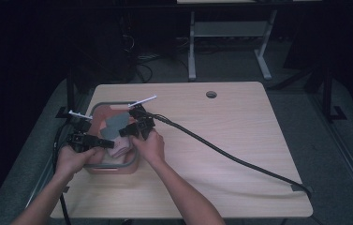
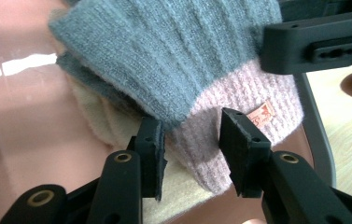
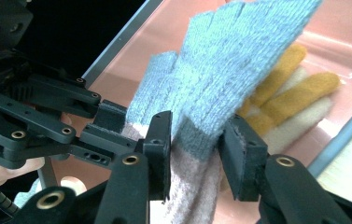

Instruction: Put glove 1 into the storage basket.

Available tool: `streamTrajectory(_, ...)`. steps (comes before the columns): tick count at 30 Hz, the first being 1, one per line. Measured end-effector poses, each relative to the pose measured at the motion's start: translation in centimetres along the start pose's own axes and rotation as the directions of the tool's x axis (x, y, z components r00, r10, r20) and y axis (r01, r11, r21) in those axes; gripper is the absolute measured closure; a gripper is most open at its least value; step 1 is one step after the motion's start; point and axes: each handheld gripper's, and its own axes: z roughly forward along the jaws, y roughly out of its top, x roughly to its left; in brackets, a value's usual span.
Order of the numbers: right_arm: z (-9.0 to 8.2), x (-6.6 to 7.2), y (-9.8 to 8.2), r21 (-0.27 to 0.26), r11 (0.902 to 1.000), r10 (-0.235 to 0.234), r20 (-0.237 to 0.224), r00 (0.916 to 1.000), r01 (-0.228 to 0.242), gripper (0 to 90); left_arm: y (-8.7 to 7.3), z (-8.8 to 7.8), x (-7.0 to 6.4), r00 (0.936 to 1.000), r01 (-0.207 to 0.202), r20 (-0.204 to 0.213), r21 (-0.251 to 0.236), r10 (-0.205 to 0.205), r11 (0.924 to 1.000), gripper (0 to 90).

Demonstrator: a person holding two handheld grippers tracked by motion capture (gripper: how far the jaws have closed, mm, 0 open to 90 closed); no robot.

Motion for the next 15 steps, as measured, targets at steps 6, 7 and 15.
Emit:
streamTrajectory(6,-0.05,-0.1,0.05,0.022,0.9997,0.008,0.001,1.0,-0.008,63.2,-0.06,-0.12,0.26,0.9999,0.01,0.011,0.013,-0.01,0.9999,58.6)
streamTrajectory(7,0.0,-0.11,0.0,0.023,0.9997,0.008,0.004,1.0,-0.008,63.4,-0.04,-0.14,0.31,1.0,0.004,0.009,0.013,-0.004,0.9999,58.5)
streamTrajectory(15,-0.17,0.06,-0.09,0.031,0.9995,-0.007,0.024,0.9997,0.007,62.0,0.15,-0.22,0.14,1.0,0.002,0.002,0.024,-0.002,0.9997,54.4)
